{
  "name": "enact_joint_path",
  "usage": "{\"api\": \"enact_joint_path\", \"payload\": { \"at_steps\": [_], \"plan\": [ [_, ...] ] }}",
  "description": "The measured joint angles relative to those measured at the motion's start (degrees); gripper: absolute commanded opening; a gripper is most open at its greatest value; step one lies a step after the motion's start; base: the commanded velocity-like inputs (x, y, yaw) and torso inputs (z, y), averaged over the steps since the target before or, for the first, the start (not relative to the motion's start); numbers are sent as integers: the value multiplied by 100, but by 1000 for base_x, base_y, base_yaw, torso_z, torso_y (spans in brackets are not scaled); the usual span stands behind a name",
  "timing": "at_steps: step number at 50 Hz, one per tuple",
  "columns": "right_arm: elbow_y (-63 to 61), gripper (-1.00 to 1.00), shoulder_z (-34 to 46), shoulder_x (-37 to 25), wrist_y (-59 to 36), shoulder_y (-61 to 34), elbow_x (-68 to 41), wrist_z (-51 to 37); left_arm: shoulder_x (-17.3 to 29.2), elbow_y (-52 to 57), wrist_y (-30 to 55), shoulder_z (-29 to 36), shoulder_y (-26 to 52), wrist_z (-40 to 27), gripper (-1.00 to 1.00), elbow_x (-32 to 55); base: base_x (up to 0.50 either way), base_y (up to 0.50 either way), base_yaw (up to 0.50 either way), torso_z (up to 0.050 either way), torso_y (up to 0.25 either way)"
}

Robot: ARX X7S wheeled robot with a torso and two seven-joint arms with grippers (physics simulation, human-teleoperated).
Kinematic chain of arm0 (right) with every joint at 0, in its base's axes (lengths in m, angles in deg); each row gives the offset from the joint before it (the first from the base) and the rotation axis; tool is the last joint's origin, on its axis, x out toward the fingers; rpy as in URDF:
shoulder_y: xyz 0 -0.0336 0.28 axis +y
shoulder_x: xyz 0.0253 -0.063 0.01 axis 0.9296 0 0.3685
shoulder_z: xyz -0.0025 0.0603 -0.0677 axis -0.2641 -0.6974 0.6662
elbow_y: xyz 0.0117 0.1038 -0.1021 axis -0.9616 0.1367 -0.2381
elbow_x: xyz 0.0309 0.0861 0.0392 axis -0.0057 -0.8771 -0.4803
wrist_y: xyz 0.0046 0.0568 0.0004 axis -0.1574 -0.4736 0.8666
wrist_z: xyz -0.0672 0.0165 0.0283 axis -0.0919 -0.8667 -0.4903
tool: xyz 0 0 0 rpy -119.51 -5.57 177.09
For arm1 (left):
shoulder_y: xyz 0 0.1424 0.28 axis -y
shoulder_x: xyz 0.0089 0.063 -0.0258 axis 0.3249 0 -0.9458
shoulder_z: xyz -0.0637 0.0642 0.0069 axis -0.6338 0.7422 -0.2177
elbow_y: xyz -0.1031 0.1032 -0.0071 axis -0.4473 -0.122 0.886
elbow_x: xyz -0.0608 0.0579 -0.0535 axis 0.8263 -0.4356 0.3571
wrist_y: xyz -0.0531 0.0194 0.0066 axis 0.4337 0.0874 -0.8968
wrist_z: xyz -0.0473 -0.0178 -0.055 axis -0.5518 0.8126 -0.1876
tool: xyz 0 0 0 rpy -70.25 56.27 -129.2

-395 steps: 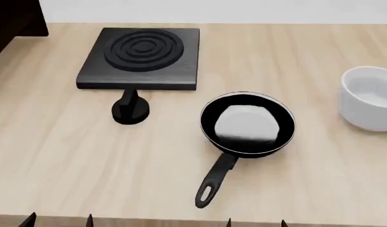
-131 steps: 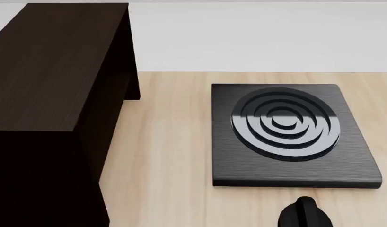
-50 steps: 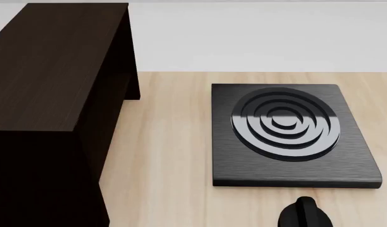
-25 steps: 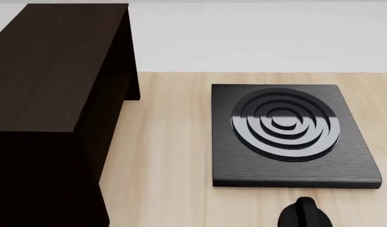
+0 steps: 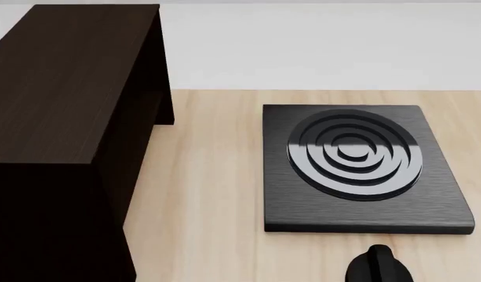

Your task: Put the frying pan under the cabinet shelf.

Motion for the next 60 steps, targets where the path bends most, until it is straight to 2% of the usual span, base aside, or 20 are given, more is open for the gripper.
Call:
{"api": "enact_joint_path", "payload": {
  "at_steps": [19,34,41,49,60],
  "plan": [
    [-1043,-100,327,-963,-1007,-27,676,1266,33,43,-41,-108,-7,-22,100,127,1,0,0,0,0],
    [-1360,-100,651,-1767,-1307,-309,622,1637,66,133,-77,-262,-52,-44,100,291,0,0,1,0,1],
    [-1155,-100,1270,-2132,-1330,-992,500,1697,108,246,-50,-384,-75,-86,100,428,0,0,1,0,1],
    [-650,-100,2291,-2458,-1330,-2227,333,1719,174,407,12,-536,-95,-159,100,610,0,0,0,0,1],
    [256,-100,3819,-2555,-1330,-4025,258,1719,254,588,88,-699,-100,-259,100,814,0,0,0,0,2]
  ]
}}
